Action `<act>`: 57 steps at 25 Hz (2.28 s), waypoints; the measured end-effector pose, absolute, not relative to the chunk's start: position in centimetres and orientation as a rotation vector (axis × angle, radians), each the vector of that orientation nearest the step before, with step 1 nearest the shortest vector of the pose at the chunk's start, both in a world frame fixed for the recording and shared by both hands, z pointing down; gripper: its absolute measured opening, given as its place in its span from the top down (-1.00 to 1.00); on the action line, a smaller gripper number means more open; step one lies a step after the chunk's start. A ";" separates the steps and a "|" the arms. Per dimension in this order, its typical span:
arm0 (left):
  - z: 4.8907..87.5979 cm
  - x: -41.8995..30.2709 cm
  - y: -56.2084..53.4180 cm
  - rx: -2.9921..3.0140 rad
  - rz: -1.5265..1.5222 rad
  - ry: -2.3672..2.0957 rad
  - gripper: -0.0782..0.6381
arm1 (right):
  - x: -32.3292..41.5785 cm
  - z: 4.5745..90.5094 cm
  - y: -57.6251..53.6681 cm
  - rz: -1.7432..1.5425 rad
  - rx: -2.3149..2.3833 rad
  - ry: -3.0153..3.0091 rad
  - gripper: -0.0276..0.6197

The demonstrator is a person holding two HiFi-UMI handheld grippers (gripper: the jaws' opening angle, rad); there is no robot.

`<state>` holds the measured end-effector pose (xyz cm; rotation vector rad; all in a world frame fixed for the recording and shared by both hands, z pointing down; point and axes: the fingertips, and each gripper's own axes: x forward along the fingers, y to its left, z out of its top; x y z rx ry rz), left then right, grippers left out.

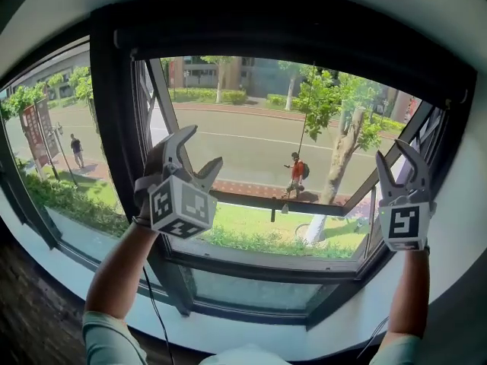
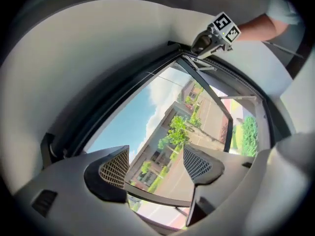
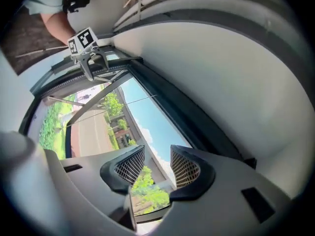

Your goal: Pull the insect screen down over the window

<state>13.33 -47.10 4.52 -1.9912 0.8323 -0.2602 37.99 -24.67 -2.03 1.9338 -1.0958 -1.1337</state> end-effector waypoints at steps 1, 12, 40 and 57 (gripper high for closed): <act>2.5 13.1 -47.7 -1.930 -0.266 0.855 -0.17 | 37.8 -3.7 -24.7 -1.159 1.915 -1.043 0.45; -9.1 10.6 -53.1 -1.565 -0.455 1.020 -0.36 | 38.9 -12.7 -28.1 -1.180 1.701 -0.713 0.45; -7.9 11.5 -56.3 -1.452 -0.787 0.884 -0.40 | 43.8 -11.7 -30.5 -0.905 1.504 -0.660 0.44; 5.0 10.8 -53.9 -1.541 -1.018 0.617 -0.40 | 44.2 0.2 -29.4 -0.691 1.355 -0.797 0.46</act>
